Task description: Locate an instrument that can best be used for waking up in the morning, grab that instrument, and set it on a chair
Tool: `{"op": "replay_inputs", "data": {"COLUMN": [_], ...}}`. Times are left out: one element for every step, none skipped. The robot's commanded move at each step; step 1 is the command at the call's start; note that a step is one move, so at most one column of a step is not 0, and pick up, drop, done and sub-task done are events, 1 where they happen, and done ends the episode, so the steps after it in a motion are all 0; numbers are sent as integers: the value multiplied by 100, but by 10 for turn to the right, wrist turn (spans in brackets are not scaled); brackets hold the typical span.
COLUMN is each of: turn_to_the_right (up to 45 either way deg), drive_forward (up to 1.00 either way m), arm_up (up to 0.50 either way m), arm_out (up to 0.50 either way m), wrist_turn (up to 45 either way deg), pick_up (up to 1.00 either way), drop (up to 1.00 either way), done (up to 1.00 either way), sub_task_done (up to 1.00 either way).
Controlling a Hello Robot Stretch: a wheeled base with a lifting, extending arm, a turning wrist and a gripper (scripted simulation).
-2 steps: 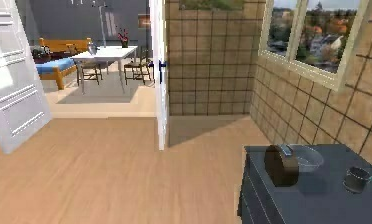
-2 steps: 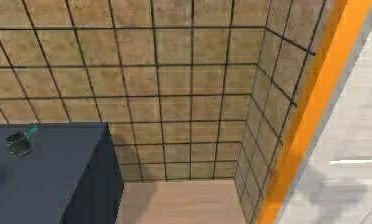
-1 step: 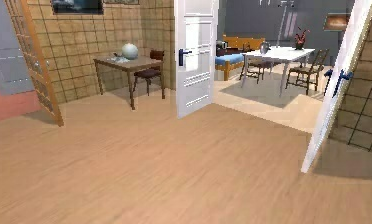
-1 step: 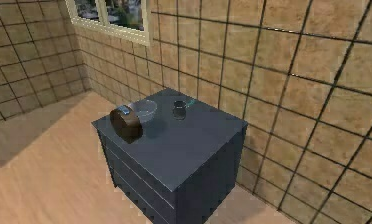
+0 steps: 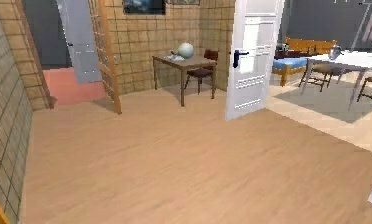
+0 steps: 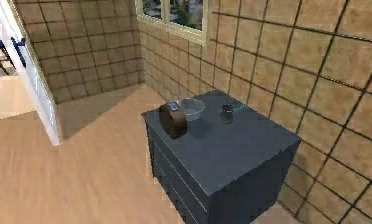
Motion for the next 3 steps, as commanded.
{"op": "replay_inputs", "data": {"turn_to_the_right": [450, 450, 30], "drive_forward": [0, 0, 0], "arm_up": [0, 0, 0], "arm_out": [0, 0, 0], "wrist_turn": [0, 0, 0], "pick_up": [0, 0, 0], "drop": [0, 0, 0], "done": [0, 0, 0], "sub_task_done": [0, 0, 0]}}
